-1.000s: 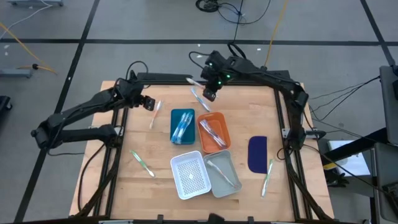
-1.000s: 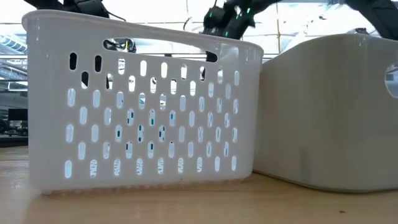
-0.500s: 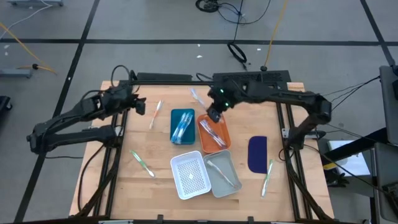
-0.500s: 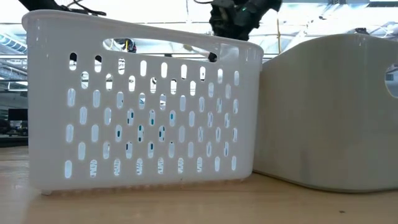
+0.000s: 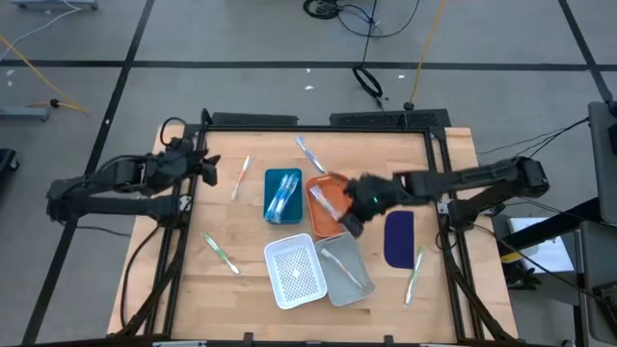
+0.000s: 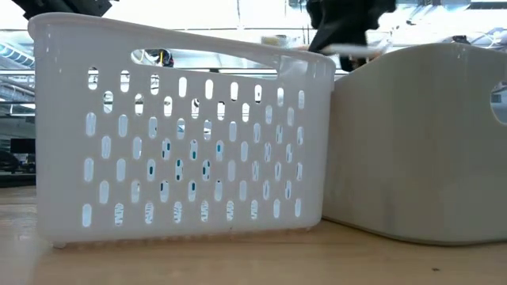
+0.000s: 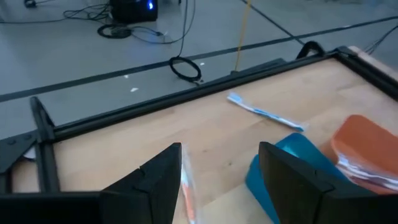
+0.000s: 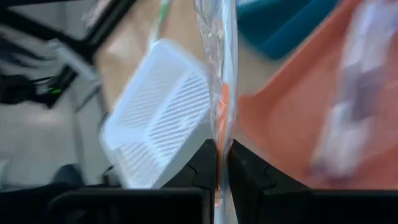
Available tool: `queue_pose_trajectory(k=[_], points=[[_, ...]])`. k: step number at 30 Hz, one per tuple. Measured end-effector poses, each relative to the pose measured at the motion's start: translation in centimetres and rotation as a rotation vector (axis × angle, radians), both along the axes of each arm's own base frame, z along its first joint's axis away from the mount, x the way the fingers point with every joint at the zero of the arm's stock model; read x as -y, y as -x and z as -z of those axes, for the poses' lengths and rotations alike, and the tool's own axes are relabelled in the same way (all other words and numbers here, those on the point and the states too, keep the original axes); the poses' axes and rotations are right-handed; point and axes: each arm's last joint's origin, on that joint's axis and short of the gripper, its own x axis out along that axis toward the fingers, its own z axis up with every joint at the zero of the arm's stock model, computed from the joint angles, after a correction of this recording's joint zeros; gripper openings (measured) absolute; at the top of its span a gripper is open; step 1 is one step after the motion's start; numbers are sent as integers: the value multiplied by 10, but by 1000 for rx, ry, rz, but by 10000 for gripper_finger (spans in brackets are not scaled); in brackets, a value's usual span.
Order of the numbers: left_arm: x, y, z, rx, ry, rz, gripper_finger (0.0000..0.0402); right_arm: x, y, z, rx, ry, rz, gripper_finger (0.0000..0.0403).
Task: Pick & Place Toothbrushes
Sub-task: Put the orange toothbrush into the gray bin
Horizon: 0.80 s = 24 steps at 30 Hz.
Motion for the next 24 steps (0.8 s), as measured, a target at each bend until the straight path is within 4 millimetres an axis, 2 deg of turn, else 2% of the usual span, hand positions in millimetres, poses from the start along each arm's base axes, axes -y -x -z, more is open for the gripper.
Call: queue_pose_trajectory(k=[7, 15, 20, 24], points=[[14, 0, 2, 17, -8, 22, 211, -54, 10, 25, 18, -142, -16, 16], [26, 5, 7, 35, 3, 45, 211, -97, 29, 41, -57, -237, -12, 15], [31, 5, 6, 61, -2, 64, 211, -108, 30, 48, -119, -293, -50, 15], [33, 6, 7, 70, -10, 71, 211, -103, 24, 52, -147, -329, -82, 15]])
